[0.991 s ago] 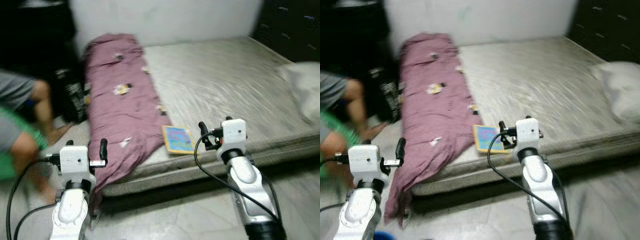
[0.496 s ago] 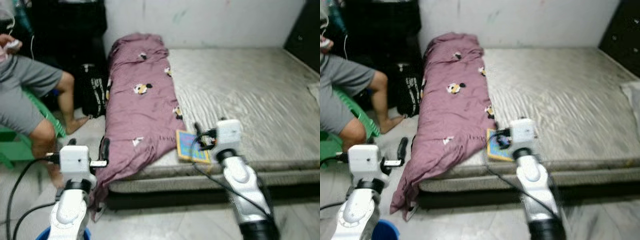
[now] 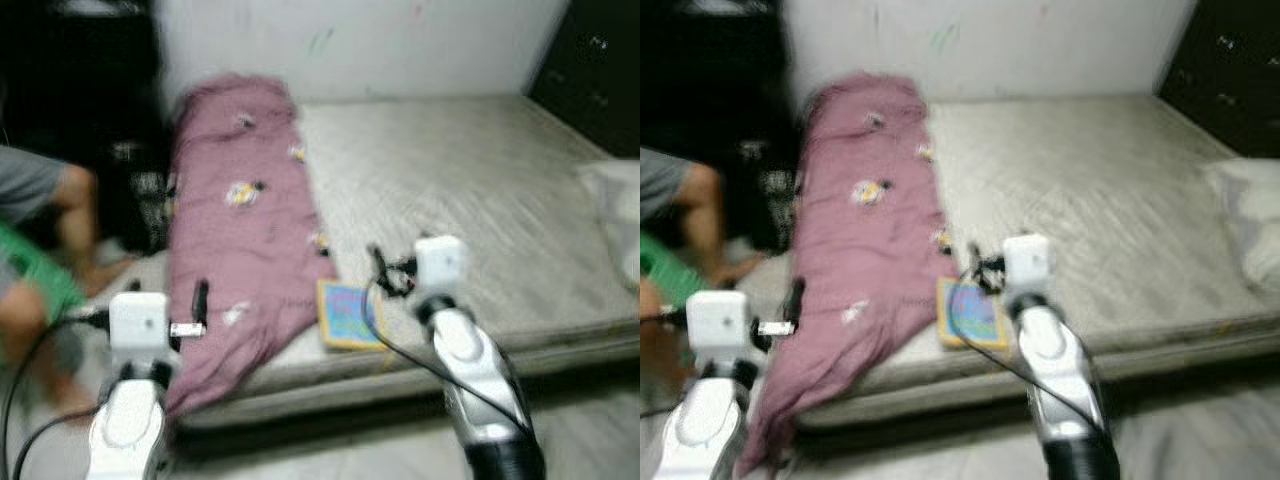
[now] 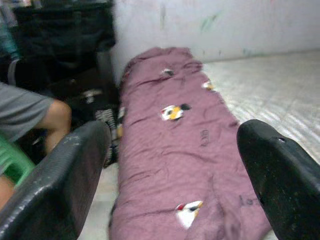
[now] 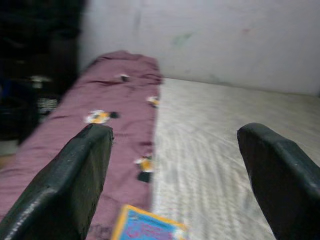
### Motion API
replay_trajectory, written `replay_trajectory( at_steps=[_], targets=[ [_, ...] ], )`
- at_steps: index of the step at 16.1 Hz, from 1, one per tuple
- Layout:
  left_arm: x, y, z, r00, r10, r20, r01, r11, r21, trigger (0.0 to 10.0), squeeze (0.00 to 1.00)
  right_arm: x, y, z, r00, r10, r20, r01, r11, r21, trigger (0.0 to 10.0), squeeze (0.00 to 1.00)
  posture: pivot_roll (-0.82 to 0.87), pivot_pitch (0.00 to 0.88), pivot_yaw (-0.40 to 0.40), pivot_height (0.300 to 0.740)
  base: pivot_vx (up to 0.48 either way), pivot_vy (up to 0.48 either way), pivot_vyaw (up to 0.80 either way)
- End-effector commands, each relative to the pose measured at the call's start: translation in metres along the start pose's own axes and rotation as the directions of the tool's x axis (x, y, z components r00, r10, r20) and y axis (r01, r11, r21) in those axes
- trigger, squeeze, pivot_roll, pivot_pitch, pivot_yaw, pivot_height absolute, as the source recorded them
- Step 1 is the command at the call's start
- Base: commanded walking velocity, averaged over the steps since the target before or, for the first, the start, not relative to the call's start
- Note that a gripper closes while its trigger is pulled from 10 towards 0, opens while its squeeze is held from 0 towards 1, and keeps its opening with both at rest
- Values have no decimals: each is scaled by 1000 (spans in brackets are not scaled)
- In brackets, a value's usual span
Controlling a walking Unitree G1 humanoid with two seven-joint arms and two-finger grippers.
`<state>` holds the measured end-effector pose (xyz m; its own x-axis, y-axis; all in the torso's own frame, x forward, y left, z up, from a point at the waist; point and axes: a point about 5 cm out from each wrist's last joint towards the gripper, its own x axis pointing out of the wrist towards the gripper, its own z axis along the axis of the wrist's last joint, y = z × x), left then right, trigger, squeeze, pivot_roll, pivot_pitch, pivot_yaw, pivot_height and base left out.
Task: Clean up the room
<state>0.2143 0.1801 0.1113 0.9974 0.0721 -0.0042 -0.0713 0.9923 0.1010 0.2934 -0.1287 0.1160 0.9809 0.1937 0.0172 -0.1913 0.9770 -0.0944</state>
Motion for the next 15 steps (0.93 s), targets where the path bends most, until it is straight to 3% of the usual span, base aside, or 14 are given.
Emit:
replay_trajectory(
  at_steps=[1, 3, 11, 15],
  targets=[
    [1, -7, 3, 1000, -23, 15, 23, 1000, -11, 10000, 0, -4, -16, -3, 999, -43, -9, 43, 999, -11, 10000, 0, -25, 0, -36, 740, 326, 0, 0],
    [2, -9, 3, 1000, -14, 10, 14, 1000, -2, 10000, 0, -4, -14, -3, 999, -33, -3, 33, 999, -29, 10000, 0, -22, 0, -39, 740, 144, 0, 213],
    [5, -10, 2, 1000, 2, 8, -3, 1000, 5, 10000, 0, 1, -17, -5, 998, -55, -12, 55, 997, -47, 10000, 0, -17, 0, -50, 740, 0, 0, 800],
    [9, -9, 4, 1000, -1, 16, 1, 1000, 5, 10000, 0, 6, -14, -2, 999, -48, 6, 49, 998, -30, 10000, 0, -20, 0, -43, 740, 0, 0, 0]
  ],
)
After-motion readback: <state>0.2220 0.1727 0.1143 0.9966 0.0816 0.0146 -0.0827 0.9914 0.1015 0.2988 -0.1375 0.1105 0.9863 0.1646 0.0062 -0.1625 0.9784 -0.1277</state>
